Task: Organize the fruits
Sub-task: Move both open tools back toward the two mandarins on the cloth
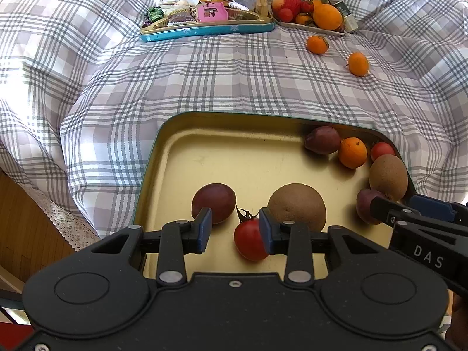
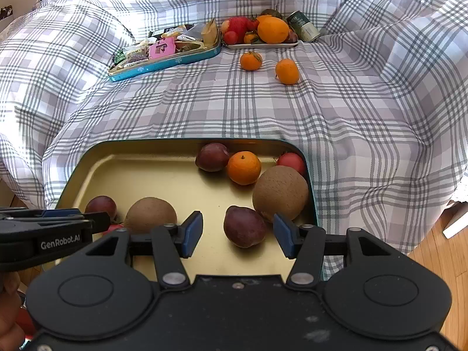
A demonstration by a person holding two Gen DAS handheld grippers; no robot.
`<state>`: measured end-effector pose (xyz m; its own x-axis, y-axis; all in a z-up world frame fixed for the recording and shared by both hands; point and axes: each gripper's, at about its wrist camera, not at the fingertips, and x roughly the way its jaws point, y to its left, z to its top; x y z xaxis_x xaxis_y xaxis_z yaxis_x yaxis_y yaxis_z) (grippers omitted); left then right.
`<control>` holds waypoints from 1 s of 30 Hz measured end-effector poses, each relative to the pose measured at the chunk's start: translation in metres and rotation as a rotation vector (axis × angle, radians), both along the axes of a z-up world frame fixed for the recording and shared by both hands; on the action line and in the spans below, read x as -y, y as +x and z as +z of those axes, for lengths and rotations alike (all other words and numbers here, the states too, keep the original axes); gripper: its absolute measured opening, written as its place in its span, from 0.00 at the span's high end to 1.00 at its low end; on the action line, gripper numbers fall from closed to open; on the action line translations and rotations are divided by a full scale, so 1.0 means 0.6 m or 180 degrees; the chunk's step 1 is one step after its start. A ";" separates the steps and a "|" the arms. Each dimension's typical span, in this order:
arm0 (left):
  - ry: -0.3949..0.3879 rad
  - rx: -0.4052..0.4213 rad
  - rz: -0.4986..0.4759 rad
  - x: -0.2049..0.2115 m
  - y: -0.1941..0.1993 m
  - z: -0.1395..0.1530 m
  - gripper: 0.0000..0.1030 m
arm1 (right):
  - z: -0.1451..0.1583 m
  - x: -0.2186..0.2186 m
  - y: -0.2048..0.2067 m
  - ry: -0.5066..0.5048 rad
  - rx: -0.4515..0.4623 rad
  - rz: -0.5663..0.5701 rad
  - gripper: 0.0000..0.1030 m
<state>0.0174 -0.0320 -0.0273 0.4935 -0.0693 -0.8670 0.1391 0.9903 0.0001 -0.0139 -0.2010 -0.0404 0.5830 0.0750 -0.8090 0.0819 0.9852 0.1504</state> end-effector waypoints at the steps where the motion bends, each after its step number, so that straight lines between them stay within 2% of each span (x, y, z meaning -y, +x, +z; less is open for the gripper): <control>1: 0.0000 -0.0012 -0.0004 0.001 0.001 -0.002 0.56 | -0.001 0.001 0.001 -0.0002 -0.0005 0.0000 0.45; 7: -0.0006 -0.0068 -0.0064 0.009 0.016 -0.008 0.56 | -0.006 0.009 0.007 0.0044 0.0020 -0.0033 0.45; 16: 0.0008 0.0133 -0.0325 0.025 0.048 0.016 0.56 | -0.002 0.021 0.024 0.0069 0.0178 -0.0039 0.45; 21: -0.0084 0.0141 -0.0390 0.030 0.093 0.026 0.56 | 0.007 0.037 0.053 0.0051 0.0308 -0.0063 0.45; 30: -0.0218 -0.0047 -0.0354 0.037 0.195 0.018 0.56 | 0.009 0.090 0.143 -0.0036 0.0434 -0.0319 0.45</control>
<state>0.1342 -0.0541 -0.0164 0.4668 -0.1821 -0.8654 0.2475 0.9664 -0.0698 0.0718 -0.2552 -0.0353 0.6915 0.0022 -0.7224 0.1595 0.9748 0.1557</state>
